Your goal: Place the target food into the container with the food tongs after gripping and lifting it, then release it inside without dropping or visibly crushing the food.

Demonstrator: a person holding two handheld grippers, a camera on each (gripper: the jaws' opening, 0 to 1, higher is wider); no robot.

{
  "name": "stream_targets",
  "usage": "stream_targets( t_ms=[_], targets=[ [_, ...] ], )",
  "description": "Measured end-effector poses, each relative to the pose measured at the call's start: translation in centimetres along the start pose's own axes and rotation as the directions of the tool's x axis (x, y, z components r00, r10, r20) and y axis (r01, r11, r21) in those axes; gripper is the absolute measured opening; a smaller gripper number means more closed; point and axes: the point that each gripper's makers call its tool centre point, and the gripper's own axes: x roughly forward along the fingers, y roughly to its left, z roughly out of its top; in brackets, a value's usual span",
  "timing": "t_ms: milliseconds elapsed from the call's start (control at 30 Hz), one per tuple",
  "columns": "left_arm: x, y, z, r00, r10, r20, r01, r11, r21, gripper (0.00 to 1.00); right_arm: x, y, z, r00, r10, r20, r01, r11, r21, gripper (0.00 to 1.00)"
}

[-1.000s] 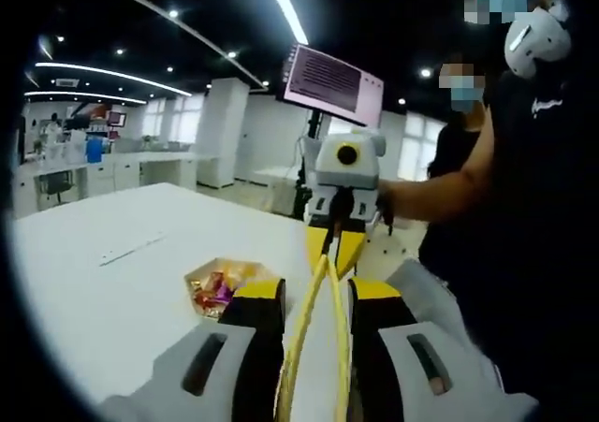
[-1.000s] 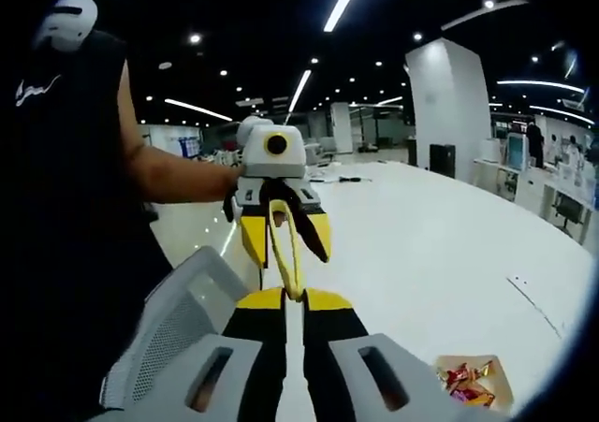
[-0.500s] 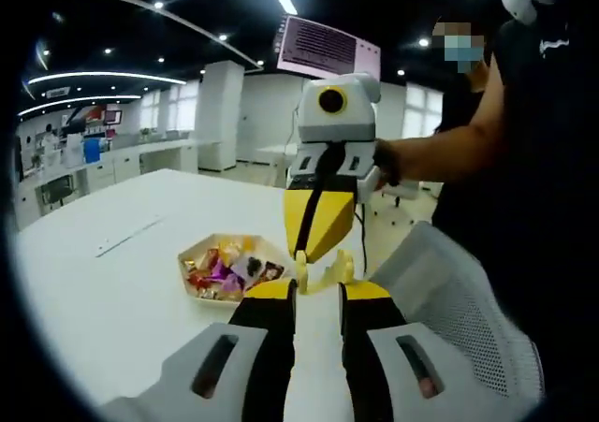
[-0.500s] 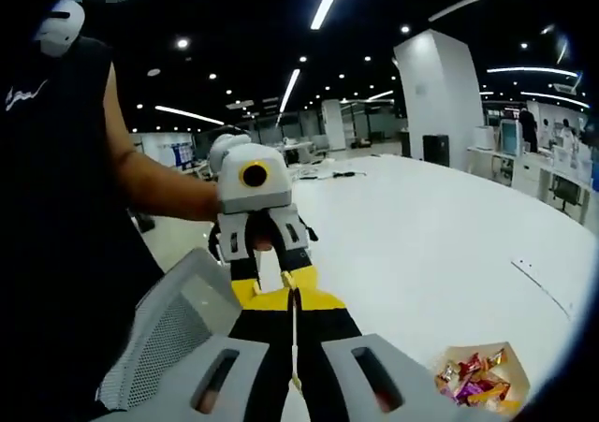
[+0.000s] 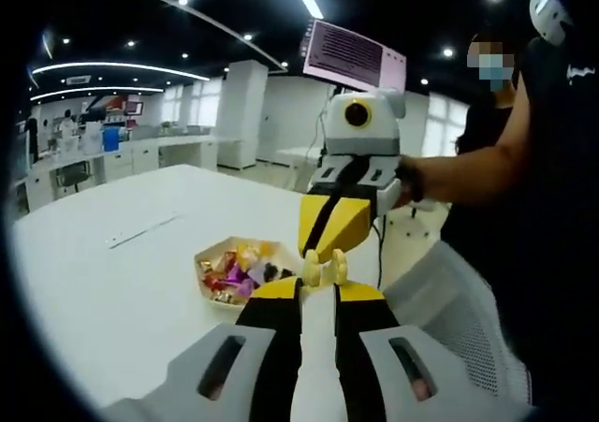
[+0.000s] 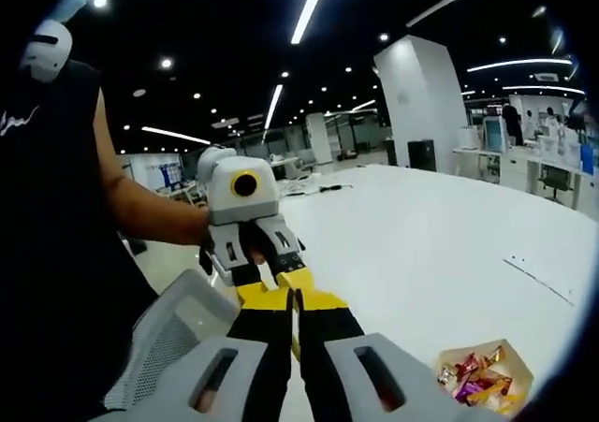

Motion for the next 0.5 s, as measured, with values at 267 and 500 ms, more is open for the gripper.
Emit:
stream_targets(
  t_ms=[267, 500],
  targets=[
    [-1.0, 0.1, 0.7, 0.999, 0.011, 0.037, -0.009, 0.999, -0.042, 0.03, -0.1, -0.3, 0.3, 1.0, -0.017, 0.021, 0.016, 0.999, 0.029, 0.01],
    [-2.0, 0.7, 2.4, 0.996, 0.012, 0.087, -0.008, 0.999, -0.051, 0.03, -1.3, -0.7, 0.6, 0.999, -0.023, 0.044, 0.021, 0.999, 0.045, 0.18]
  ],
)
